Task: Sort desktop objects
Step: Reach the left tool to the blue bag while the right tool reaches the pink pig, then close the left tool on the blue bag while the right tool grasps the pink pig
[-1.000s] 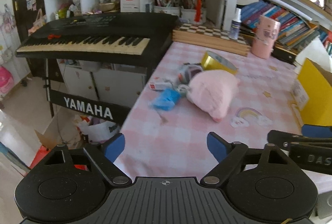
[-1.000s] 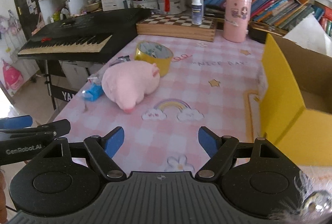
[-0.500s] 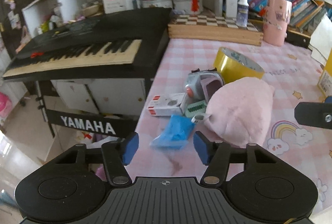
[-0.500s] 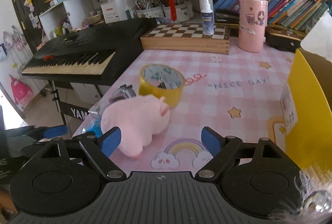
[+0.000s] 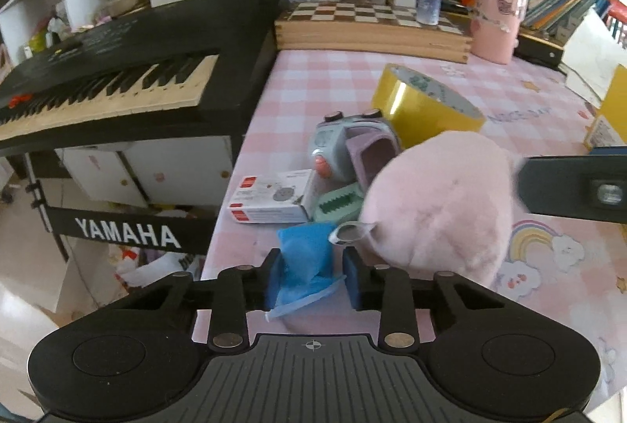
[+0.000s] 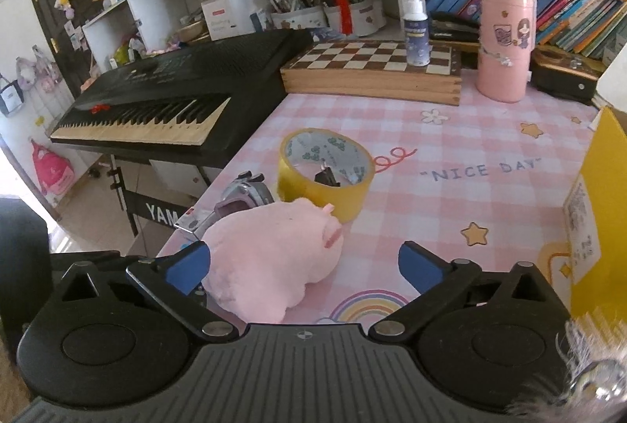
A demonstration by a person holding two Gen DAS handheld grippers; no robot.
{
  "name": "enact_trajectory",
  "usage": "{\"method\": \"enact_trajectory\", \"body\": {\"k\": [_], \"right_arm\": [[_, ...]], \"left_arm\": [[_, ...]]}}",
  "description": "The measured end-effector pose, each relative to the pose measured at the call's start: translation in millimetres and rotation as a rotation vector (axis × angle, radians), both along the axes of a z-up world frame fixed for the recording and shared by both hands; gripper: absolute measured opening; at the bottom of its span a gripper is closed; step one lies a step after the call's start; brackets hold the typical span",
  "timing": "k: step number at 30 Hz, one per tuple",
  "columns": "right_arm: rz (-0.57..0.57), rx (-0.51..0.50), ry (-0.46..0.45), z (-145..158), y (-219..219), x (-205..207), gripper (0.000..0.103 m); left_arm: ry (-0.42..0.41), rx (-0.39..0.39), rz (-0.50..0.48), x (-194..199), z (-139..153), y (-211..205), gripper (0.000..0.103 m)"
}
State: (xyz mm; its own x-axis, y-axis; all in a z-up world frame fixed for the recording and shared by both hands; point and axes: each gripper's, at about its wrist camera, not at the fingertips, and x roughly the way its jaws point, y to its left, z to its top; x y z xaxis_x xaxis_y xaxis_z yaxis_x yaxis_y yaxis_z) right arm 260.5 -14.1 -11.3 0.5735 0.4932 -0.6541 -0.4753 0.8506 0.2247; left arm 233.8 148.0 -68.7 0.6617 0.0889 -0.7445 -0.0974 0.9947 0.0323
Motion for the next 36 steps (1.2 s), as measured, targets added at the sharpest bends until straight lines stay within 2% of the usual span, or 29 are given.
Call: {"method": "enact_trajectory", "body": {"k": [5,9,12,19,24,29,36], "right_arm": [[0.004,0.005,0.046,-5,12,9,0.103],[0.004,0.017,0.082,-11,25,17,0.103],[0.024,0.008,0.1,-16,37,23,0.103],[-0.024,-0.011,0.188,-35,53,32,0.103],[-0.059,0.042,0.239,-47,48,39,0.103],[-0.013,0.053,0.21,-40,41,32,0.084],[-0.001,0.094,0.144,-14,13,14,0.082]], "left_arm": [[-0.017,-0.025,0.019,-18,12,0,0.028],[-0.008,-0.112,0.071,-37,18,7,0.028],[-0.007,-0.135,0.109,-49,22,10,0.028],[-0.025,-0.123,0.17,-62,33,21,0.028],[-0.024,-0.115,0.176,-69,35,20,0.028],[-0.04,-0.121,0.171,-73,40,17,0.028],[-0.088,-0.125,0.15,-80,52,9,0.028]]}}
